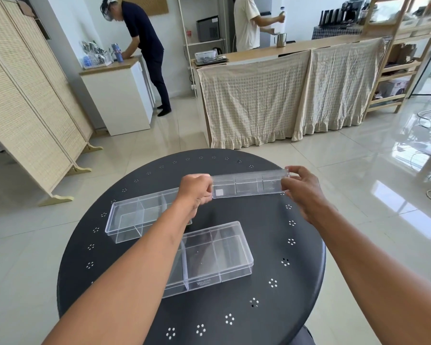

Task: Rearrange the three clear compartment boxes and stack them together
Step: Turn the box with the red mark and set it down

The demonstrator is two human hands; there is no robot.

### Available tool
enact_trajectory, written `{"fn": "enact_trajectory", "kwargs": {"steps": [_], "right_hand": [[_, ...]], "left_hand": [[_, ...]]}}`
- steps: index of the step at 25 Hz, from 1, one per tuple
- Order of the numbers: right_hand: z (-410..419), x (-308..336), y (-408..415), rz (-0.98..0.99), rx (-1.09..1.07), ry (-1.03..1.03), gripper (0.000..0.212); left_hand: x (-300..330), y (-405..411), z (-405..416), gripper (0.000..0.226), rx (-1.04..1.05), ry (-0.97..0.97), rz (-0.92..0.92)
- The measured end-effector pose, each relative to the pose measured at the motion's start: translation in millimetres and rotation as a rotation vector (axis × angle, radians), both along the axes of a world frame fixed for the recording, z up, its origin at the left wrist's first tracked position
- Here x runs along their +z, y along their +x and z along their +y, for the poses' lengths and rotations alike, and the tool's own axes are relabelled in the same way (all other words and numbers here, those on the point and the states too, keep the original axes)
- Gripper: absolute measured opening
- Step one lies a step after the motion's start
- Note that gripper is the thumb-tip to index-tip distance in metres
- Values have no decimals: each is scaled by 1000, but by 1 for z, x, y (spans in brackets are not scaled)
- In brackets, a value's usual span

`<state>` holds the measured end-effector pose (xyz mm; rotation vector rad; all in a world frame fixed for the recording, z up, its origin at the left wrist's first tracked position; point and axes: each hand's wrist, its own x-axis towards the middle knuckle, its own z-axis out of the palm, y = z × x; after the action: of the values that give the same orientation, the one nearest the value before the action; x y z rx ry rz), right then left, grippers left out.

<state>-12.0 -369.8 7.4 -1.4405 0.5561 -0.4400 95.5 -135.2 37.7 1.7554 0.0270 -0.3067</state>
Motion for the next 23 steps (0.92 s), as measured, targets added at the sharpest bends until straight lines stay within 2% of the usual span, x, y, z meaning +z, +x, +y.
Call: {"fn": "enact_trajectory", "kwargs": {"steps": [1,2,4,6,9,12,15,17,18,23], "right_hand": [[1,-4,-2,-20,-12,16,33],[1,-9,-4,-33,-25,16,24],[2,-20,-6,-28,-57,-24,9],[1,-32,-9,3,-86,-92,4],[3,-45,-12,46,-64,-143,11],[6,-42,-15,121,-61,-221,17],[13,-21,-20,202,-108,-417,32],[25,1,-20,189,-126,-547,38],[34,14,-19,154,-112,-571,38],[106,59,-8,43,74,-564,38]], "left_hand": [[-2,-1,1,4,11,-25,13],[-4,-2,2,6,18,-24,10],[-10,-4,5,17,31,30,-24],[-15,-10,5,23,31,104,-63],[-23,-16,3,43,9,269,-95],[-25,-17,2,45,-39,359,-129],[-8,-19,9,42,-76,330,-127],[8,-19,28,36,-35,278,-207],[15,-18,43,26,-4,248,-245],[26,-15,143,34,218,241,-308]]}}
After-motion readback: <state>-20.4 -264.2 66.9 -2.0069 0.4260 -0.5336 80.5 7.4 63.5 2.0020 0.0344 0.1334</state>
